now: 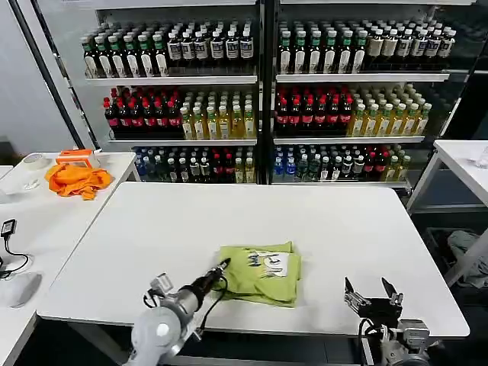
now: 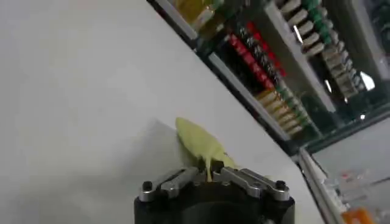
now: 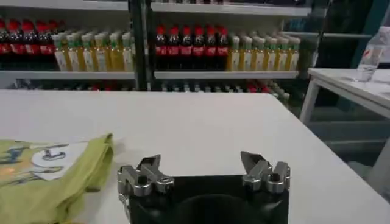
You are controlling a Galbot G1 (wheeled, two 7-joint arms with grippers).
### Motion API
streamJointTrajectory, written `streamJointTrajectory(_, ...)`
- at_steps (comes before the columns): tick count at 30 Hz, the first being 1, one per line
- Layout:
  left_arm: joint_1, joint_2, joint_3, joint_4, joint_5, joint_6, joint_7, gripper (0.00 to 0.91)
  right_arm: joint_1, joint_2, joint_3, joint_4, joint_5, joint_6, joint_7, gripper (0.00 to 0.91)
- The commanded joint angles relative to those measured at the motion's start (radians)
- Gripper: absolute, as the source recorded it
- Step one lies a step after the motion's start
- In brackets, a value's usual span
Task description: Fold and organize the clothes.
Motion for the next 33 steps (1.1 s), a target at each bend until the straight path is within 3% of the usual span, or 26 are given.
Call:
streamJointTrajectory(1, 0.018, 0.236, -0.342, -0.104, -0.124, 0.051, 0.012, 0.020, 0.046, -0.004, -0.009, -0.013, 0.031, 0.001, 0.000, 0.907)
streamJointTrajectory(5, 0.019, 0.519, -0.557, -0.075, -0.150, 0.100, 0.088, 0.020, 0.106, -0.007, -0.037, -0.024, 0.046, 0.001, 0.001, 0.907)
streamJointTrajectory(8, -0.001, 0.721, -0.629, -0.068, -0.105, 0.103, 0.158, 0.020, 0.133, -0.004, -0.054, -0.028, 0.053, 0.000, 0.000, 0.907)
streamJointTrajectory(11, -0.029, 0.801, -0.578, -0.108, -0.017, 0.103, 0.196, 0.020, 0.137, -0.002, -0.061, -0.036, 0.056, 0.004, -0.002, 0.907)
streamJointTrajectory(13, -0.037, 0.792, -0.485, -0.151, 0.051, 0.101, 0.234, 0.020, 0.133, -0.003, -0.062, -0.042, 0.058, 0.011, -0.005, 0.907)
streamJointTrajectory(15, -0.015, 0.739, -0.372, -0.202, 0.233, 0.099, 0.263, 0.020, 0.127, -0.005, -0.061, -0.046, 0.058, 0.016, -0.007, 0.907)
streamJointTrajectory(17, 0.001, 0.642, -0.161, -0.197, 0.465, 0.096, 0.296, 0.020, 0.119, -0.010, -0.054, -0.049, 0.057, 0.024, -0.009, 0.907)
streamJointTrajectory(19, 0.016, 0.585, -0.038, -0.145, 0.657, 0.080, 0.325, 0.020, 0.111, -0.011, -0.047, -0.051, 0.057, 0.028, -0.011, 0.907)
streamJointTrajectory(21, 0.012, 0.516, 0.172, -0.006, 0.892, 0.006, 0.339, 0.020, 0.102, -0.013, -0.041, -0.053, 0.057, 0.034, -0.012, 0.907)
streamJointTrajectory(23, -0.008, 0.466, 0.248, 0.088, 1.001, -0.047, 0.338, 0.020, 0.094, -0.013, -0.036, -0.053, 0.056, 0.036, -0.011, 0.907)
streamJointTrajectory(28, -0.072, 0.392, 0.331, 0.081, 1.046, -0.038, 0.325, 0.020, 0.077, -0.010, -0.024, -0.045, 0.055, 0.037, -0.011, 0.907)
streamJointTrajectory(33, -0.186, 0.374, 0.395, -0.018, 0.925, 0.008, 0.317, 0.020, 0.063, -0.003, -0.022, -0.035, 0.048, 0.037, -0.011, 0.907)
